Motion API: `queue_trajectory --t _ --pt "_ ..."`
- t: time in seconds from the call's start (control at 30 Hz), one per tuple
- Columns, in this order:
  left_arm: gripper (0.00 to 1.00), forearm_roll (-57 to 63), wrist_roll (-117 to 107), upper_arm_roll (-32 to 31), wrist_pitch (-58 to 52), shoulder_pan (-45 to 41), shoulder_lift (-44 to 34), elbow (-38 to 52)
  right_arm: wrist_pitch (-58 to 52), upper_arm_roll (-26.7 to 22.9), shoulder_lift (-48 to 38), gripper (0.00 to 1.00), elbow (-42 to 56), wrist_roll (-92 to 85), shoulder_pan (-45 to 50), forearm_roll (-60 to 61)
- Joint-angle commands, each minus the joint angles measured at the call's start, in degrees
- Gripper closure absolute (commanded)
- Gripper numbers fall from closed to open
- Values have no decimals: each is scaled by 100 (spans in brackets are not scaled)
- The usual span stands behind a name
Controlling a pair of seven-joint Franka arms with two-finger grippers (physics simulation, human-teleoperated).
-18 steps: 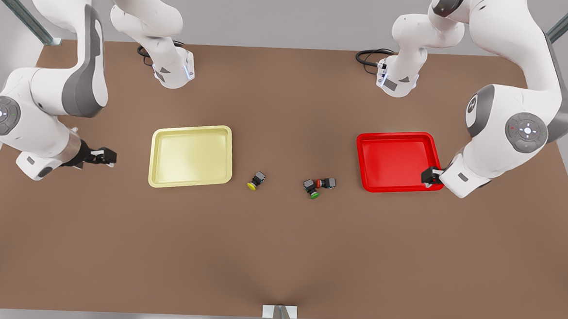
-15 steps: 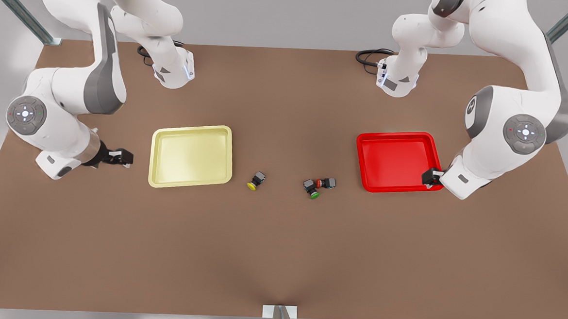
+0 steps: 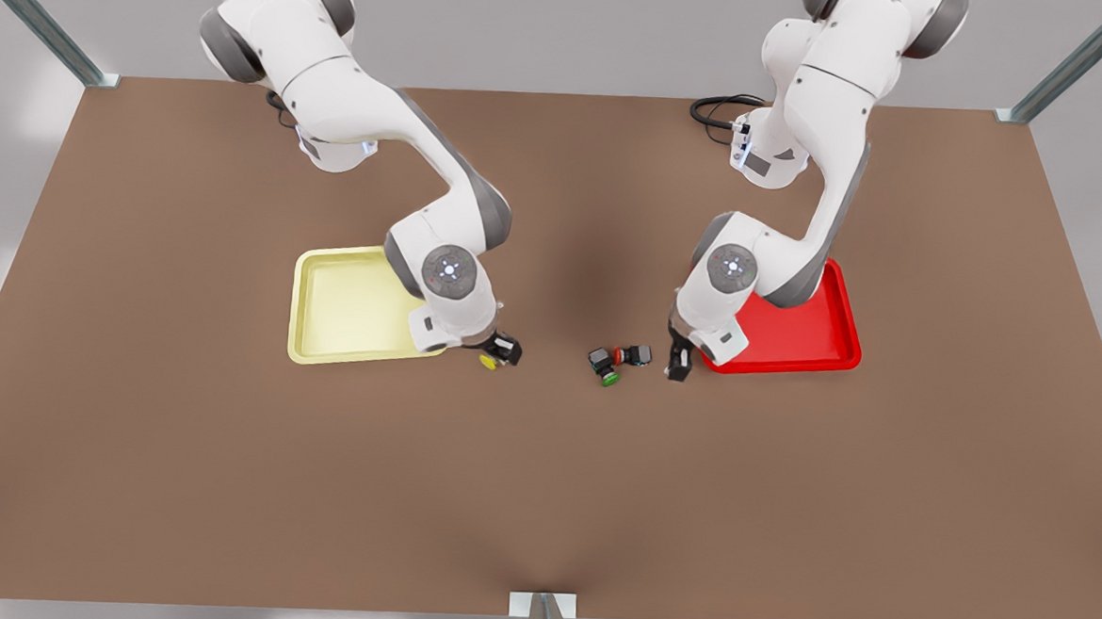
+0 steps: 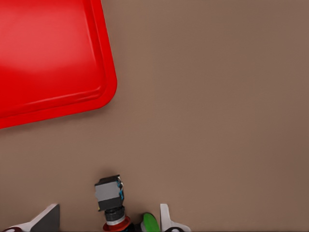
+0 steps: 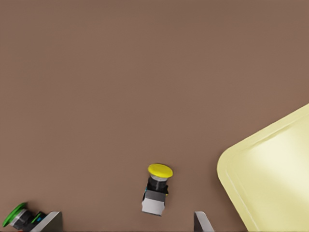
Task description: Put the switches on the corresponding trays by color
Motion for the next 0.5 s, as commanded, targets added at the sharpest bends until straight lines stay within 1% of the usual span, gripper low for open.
queue_trajectory --t 0.0,0.07,0.17,0.27,0.3,0.37,0.47 --pt "0 -39 0 0 133 -13 6 -99 29 0 96 0 22 86 0 10" --pt "0 -39 -17 8 222 -92 137 -161 275 0 421 0 4 157 70 -25" --pt "0 -39 -105 8 740 -198 322 -399 302 -9 888 0 215 174 316 -34" --pt "0 -39 -325 17 1057 -329 594 -390 838 -9 914 0 -215 631 316 -69" --pt "0 -39 -422 17 1092 -400 647 -372 1312 -9 844 0 -628 772 308 -69" --pt "0 -21 -677 26 1373 -505 919 -293 1427 -9 896 0 -708 904 316 -69" --pt "0 -21 -729 35 1469 -505 1139 -197 1392 -9 897 0 -716 1008 378 -280"
